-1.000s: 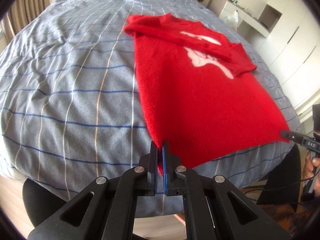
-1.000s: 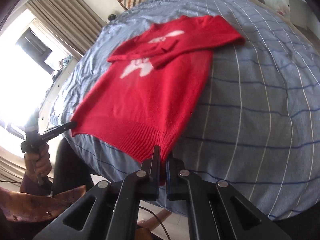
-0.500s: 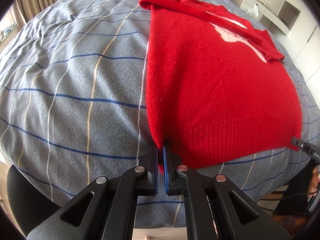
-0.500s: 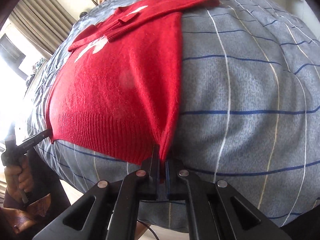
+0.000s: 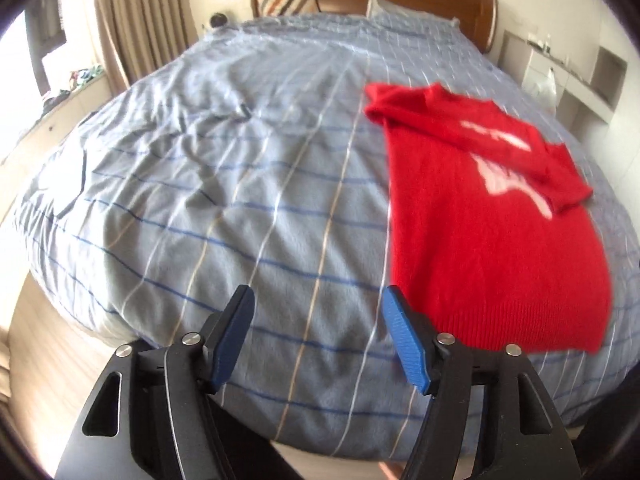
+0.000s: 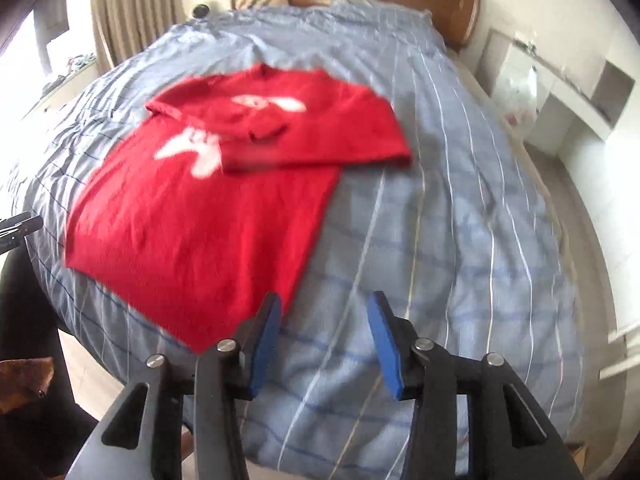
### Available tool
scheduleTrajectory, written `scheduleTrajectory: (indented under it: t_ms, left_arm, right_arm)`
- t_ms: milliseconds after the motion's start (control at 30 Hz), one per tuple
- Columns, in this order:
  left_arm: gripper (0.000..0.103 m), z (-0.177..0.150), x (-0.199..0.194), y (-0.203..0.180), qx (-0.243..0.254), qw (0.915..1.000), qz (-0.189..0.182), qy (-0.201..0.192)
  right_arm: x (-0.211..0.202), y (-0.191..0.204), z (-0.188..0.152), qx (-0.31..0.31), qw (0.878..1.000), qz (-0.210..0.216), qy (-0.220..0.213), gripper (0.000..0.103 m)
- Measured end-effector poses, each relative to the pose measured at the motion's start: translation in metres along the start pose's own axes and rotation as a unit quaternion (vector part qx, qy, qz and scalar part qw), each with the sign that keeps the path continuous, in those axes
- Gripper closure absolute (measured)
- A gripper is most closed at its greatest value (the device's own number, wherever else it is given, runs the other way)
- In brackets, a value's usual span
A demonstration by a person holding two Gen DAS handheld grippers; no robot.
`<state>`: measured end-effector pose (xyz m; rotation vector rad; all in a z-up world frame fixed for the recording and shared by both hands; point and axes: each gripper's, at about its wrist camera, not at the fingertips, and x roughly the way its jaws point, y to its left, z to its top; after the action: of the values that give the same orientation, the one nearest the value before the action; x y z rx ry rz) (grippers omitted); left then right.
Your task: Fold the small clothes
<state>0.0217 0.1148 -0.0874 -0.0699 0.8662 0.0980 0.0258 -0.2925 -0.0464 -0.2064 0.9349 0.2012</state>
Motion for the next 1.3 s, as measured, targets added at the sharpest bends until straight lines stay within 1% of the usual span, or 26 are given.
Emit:
scheduleTrajectory:
  t_ms: [33,100,133,200,267,300,333,367,400,433,467,533,600,667,733,833,900,1000,1133,1200,1300]
  left_arm:
    - [0.031,0.005,0.004,-0.001,-0.013,0.9998,-0.001,-0.015]
    - [0.031,0.005,0.012,-0.002,-0.032,0.9986,0.003,-0.042]
    - [0.031,0.004,0.017,-0.003,-0.038,0.9982,0.008,-0.045]
    - [0.031,-0.005,0.024,-0.003,-0.044,0.9978,0.008,-0.05]
    - [0.031,-0.015,0.029,-0.002,-0.031,0.9979,0.024,-0.052]
    - [0.031,-0.018,0.032,-0.001,-0.019,0.9981,0.038,-0.044]
    - [0.031,-0.017,0.034,0.002,-0.019,0.9981,0.046,-0.037]
    - [0.031,-0.017,0.034,0.008,-0.028,0.998,0.045,-0.036]
    - [0.031,-0.017,0.033,0.014,-0.043,0.9976,0.039,-0.036]
    - [0.031,-0.016,0.034,0.019,-0.055,0.9972,0.037,-0.035]
    - [0.031,-0.016,0.035,0.022,-0.064,0.9967,0.038,-0.031]
    - [0.031,-0.017,0.04,0.027,-0.08,0.9961,0.033,-0.017]
    - [0.031,-0.017,0.045,0.029,-0.089,0.9956,0.028,-0.008]
    - [0.031,-0.017,0.047,0.027,-0.09,0.9955,0.03,-0.005]
    - [0.031,-0.017,0.047,0.025,-0.087,0.9956,0.034,-0.005]
    - [0.031,-0.019,0.048,0.023,-0.084,0.9958,0.038,-0.003]
    - [0.031,-0.02,0.049,0.022,-0.081,0.9959,0.041,0.0]
    - [0.031,-0.02,0.051,0.021,-0.075,0.996,0.049,0.003]
    - [0.031,-0.021,0.053,0.022,-0.074,0.9957,0.057,0.004]
    - [0.031,-0.021,0.054,0.023,-0.074,0.9955,0.059,0.006]
    - [0.031,-0.021,0.056,0.022,-0.072,0.9955,0.062,0.007]
  right_arm:
    - [0.009,0.009,0.016,-0.024,0.999,0.022,-0.013,0.05]
    - [0.038,0.032,0.042,-0.07,0.996,0.057,-0.023,0.048]
    - [0.056,0.044,0.054,-0.088,0.994,0.066,-0.024,0.048]
    - [0.095,0.062,0.072,-0.11,0.991,0.078,-0.013,0.048]
    - [0.13,0.068,0.082,-0.104,0.992,0.073,-0.005,0.048]
    - [0.146,0.066,0.085,-0.089,0.993,0.077,0.007,0.049]
    - [0.16,0.062,0.089,-0.068,0.994,0.086,0.02,0.05]
    - [0.16,0.053,0.084,-0.046,0.994,0.094,0.019,0.064]
    - [0.157,0.042,0.086,-0.026,0.995,0.091,0.012,0.076]
    - [0.151,0.029,0.088,-0.007,0.996,0.09,0.002,0.096]
    - [0.139,0.012,0.087,0.016,0.996,0.088,-0.012,0.096]
    - [0.109,-0.034,0.084,0.067,0.995,0.061,-0.042,0.096]
    - [0.08,-0.087,0.08,0.123,0.99,0.03,-0.064,0.096]
    - [0.055,-0.142,0.072,0.171,0.982,-0.007,-0.076,0.096]
    - [0.037,-0.193,0.055,0.216,0.972,-0.047,-0.08,0.096]
    - [0.024,-0.257,0.023,0.29,0.951,-0.073,-0.074,0.096]
    - [0.024,-0.281,0.0,0.327,0.939,-0.078,-0.065,0.096]
    - [0.032,-0.302,-0.028,0.37,0.925,-0.075,-0.049,0.096]
    - [0.023,-0.325,-0.059,0.411,0.905,-0.089,-0.059,0.096]
    - [0.025,-0.334,-0.068,0.425,0.899,-0.093,-0.053,0.096]
    - [0.04,-0.345,-0.086,0.439,0.892,-0.105,-0.015,0.096]
